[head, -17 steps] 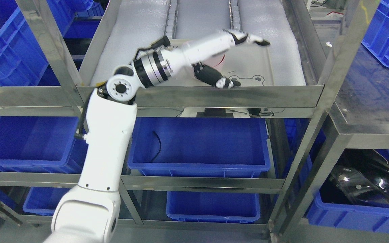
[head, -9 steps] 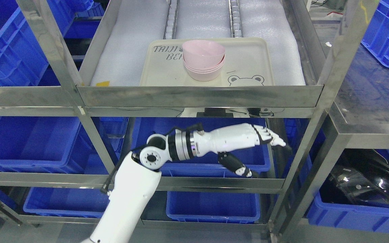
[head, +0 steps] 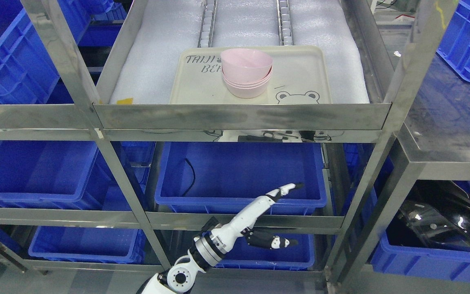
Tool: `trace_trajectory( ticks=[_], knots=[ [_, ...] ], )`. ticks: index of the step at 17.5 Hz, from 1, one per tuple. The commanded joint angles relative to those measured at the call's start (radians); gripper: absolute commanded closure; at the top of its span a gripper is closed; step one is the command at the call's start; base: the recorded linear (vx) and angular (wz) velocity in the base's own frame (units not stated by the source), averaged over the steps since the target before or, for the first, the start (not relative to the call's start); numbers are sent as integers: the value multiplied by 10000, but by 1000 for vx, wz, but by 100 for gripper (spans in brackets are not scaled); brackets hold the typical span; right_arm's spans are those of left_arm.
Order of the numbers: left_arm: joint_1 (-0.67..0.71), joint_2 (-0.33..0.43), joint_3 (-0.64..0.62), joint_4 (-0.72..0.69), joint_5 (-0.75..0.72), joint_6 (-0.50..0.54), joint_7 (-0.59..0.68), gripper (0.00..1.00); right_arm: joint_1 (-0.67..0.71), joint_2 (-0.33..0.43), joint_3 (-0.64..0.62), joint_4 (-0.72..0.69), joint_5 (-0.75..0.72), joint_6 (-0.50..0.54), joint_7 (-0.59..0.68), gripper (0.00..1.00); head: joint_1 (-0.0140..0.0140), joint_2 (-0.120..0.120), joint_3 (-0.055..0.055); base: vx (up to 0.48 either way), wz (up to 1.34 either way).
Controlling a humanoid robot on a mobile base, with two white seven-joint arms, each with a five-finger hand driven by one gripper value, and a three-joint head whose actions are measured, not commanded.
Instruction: Stack pink IKEA bowl on shelf middle layer
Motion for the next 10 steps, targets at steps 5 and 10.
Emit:
trace_trajectory(
  ticks=[5, 10],
  knots=[
    [108, 145, 2615, 445, 2114, 3335, 1600, 0, 214, -175, 0, -175, 0, 4, -4, 0, 0, 0, 0, 0, 0],
    [30, 145, 2955, -245, 2161, 3369, 1891, 0, 214, -175, 0, -175, 0, 4, -4, 0, 0, 0, 0, 0, 0]
  ],
)
